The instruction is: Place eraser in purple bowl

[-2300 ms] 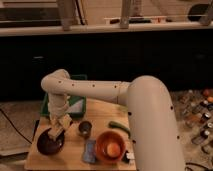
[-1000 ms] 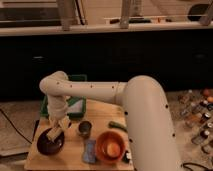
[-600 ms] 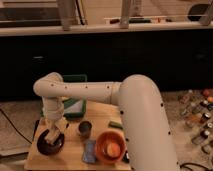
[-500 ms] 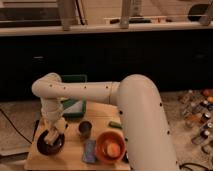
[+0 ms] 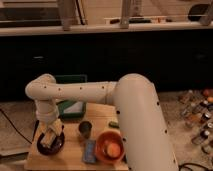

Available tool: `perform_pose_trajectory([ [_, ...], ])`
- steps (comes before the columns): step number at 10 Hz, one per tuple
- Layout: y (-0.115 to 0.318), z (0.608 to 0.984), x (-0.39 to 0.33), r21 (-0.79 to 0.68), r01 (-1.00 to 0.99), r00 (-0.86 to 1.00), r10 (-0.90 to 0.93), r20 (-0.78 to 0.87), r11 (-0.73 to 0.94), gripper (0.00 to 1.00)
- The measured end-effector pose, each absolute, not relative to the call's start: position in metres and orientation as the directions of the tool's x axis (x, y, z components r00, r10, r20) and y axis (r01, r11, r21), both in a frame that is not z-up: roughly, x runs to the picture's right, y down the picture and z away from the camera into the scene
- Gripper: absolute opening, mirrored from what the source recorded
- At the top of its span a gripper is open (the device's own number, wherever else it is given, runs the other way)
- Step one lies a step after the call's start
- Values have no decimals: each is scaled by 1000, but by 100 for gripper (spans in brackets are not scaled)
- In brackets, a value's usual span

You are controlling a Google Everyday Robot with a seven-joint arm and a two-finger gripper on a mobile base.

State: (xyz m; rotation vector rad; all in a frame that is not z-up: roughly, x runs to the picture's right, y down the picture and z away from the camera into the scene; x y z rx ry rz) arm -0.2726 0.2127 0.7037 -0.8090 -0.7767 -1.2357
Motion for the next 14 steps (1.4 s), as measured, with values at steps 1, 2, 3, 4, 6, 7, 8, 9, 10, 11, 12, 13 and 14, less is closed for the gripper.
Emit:
perform_pose_trajectory([
  [1, 212, 700, -276, -87, 987, 142, -494, 858, 133, 21],
  [2, 211, 698, -278, -71, 989, 126, -498, 858, 127, 31],
  [3, 211, 695, -281, -55, 991, 108, -502, 858, 119, 41],
  [4, 211, 693, -284, -45, 993, 95, -503, 859, 110, 49],
  [6, 211, 691, -287, -23, 995, 68, -505, 860, 95, 72],
  [7, 210, 691, -287, -18, 996, 62, -505, 861, 92, 77],
  [8, 210, 690, -288, -12, 996, 54, -505, 862, 87, 80],
  [9, 210, 690, -289, -8, 997, 48, -504, 862, 82, 80],
  [10, 210, 690, -289, -5, 997, 44, -504, 862, 78, 80],
  [11, 209, 689, -289, -4, 997, 42, -505, 862, 75, 80],
  [12, 209, 689, -289, -4, 997, 41, -506, 862, 73, 80],
  [13, 208, 689, -288, -5, 997, 40, -507, 861, 71, 80],
  [14, 207, 688, -288, -4, 998, 40, -508, 861, 70, 80],
])
